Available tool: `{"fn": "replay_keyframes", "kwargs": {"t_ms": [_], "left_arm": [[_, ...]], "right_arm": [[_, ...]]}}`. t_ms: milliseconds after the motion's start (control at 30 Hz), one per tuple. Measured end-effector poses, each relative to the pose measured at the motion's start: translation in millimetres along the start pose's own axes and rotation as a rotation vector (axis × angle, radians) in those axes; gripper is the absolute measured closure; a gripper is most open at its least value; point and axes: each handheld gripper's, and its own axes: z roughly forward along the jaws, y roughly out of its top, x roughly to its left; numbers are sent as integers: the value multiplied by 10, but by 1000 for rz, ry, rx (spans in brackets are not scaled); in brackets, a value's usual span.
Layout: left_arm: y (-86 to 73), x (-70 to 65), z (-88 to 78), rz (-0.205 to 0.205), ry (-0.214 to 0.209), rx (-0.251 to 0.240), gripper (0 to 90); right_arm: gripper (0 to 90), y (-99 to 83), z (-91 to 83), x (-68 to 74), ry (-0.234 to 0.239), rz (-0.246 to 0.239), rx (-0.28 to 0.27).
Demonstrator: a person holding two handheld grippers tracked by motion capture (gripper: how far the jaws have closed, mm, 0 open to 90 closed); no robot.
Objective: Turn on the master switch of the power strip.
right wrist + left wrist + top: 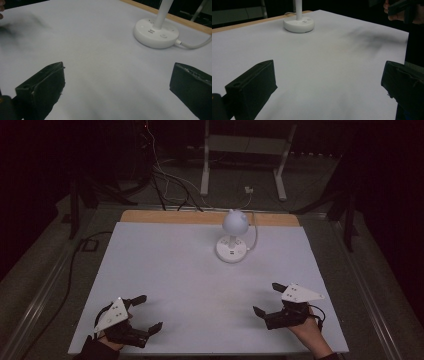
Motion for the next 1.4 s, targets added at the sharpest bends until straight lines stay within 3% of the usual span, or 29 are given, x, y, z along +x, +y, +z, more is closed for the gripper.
{"fn": "replay_keyframes", "kwargs": {"t_ms": [467, 933, 1400], "left_arm": [[1, 3, -9, -6, 2, -3, 2], [1, 3, -14, -6, 1, -4, 2], [-1, 5, -14, -6, 0, -4, 2]], "right_arm": [[20, 245, 212, -79, 32, -26, -7], [19, 368, 424, -134, 49, -25, -6], [19, 516, 666, -282, 67, -23, -7]]}}
